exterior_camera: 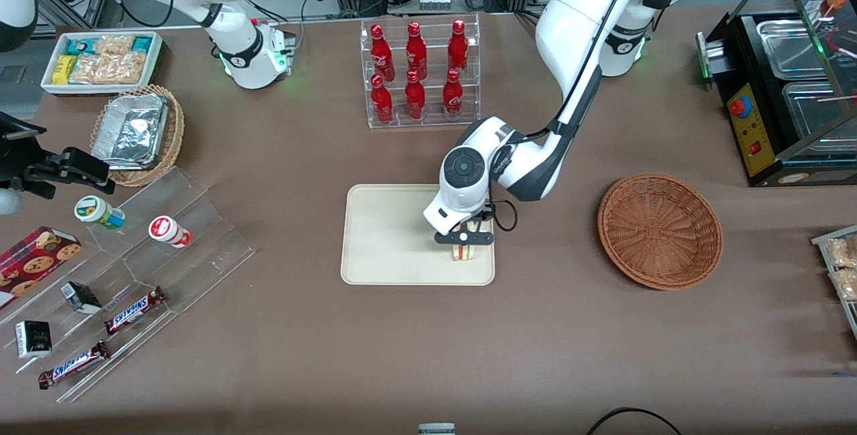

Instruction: Place sandwich from basket to tray

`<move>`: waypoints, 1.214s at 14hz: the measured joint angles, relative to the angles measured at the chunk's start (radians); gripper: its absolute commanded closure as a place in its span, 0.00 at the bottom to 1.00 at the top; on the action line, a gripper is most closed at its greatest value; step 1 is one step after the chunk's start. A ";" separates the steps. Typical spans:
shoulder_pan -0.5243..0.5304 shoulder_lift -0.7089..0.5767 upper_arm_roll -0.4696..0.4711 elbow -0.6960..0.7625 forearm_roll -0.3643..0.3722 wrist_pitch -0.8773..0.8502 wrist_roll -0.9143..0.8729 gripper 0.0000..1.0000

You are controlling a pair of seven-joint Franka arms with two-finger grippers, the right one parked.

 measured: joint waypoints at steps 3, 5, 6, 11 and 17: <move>0.003 -0.023 0.012 0.026 0.000 -0.020 -0.002 0.00; 0.019 -0.074 0.026 0.038 0.000 -0.103 -0.004 0.00; 0.040 -0.112 0.030 0.042 0.000 -0.149 -0.004 0.00; 0.211 -0.323 0.039 0.017 0.004 -0.347 0.072 0.00; 0.419 -0.522 0.042 -0.089 0.004 -0.416 0.313 0.00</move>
